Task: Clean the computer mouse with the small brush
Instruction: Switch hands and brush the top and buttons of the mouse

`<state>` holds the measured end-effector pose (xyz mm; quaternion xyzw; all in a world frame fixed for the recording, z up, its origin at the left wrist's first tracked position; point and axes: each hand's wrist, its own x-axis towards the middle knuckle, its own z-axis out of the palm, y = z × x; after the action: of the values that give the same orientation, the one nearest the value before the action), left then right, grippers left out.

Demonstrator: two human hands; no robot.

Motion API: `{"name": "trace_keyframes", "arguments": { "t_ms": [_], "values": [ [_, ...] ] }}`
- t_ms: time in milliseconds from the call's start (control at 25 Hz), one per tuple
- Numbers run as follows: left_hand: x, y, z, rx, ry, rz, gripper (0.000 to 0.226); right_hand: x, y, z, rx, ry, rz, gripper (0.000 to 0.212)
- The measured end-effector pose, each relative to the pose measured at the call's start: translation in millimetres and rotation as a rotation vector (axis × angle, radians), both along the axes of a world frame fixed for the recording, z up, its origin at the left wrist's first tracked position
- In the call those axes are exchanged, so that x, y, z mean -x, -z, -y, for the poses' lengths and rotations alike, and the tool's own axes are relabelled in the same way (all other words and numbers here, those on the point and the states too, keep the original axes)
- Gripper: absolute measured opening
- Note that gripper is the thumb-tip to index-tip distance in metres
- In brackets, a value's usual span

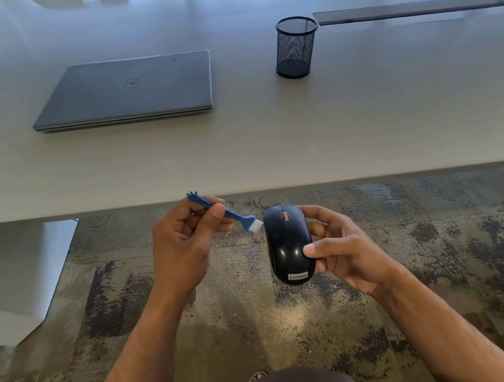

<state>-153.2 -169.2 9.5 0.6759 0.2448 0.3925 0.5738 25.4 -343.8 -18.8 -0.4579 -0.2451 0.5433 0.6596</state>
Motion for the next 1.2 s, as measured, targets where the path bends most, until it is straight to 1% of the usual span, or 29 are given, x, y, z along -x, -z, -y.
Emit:
{"name": "trace_keyframes", "arguments": {
  "t_ms": [160, 280, 440, 560, 640, 800, 960, 1080, 1200],
  "values": [
    [-5, -11, 5, -0.029, 0.044, 0.057, 0.021, 6, 3, -2, 0.020, 0.006, 0.029, 0.067],
    [-15, -16, 19, -0.093, 0.058, 0.032, 0.013, 9, 4, -4, 0.022, 0.009, 0.060, 0.074],
    [-25, -19, 27, -0.125, 0.007, 0.057, 0.002, 13, 6, -6, 0.035, 0.024, 0.107, 0.070],
    [-27, -19, 29, -0.162, -0.034, 0.045, 0.004, 14, 6, -6, 0.055, 0.031, 0.113, 0.067],
    [-28, -17, 31, -0.178, -0.051, 0.030, 0.005, 14, 6, -5, 0.055, 0.034, 0.114, 0.068],
    [-26, -13, 28, -0.175, -0.110, -0.025, 0.011, 12, 8, -4, 0.054, 0.051, 0.103, 0.073],
    [-24, -14, 24, -0.172, -0.172, -0.038, 0.003, 12, 5, -5, 0.048, 0.037, 0.118, 0.071],
    [-25, -16, 28, -0.140, -0.137, -0.003, 0.007, 13, 2, -6, 0.039, 0.027, 0.101, 0.068],
    [-27, -14, 32, -0.157, -0.115, -0.038, 0.004, 13, 2, -7, 0.029, 0.021, 0.089, 0.067]
  ]
}}
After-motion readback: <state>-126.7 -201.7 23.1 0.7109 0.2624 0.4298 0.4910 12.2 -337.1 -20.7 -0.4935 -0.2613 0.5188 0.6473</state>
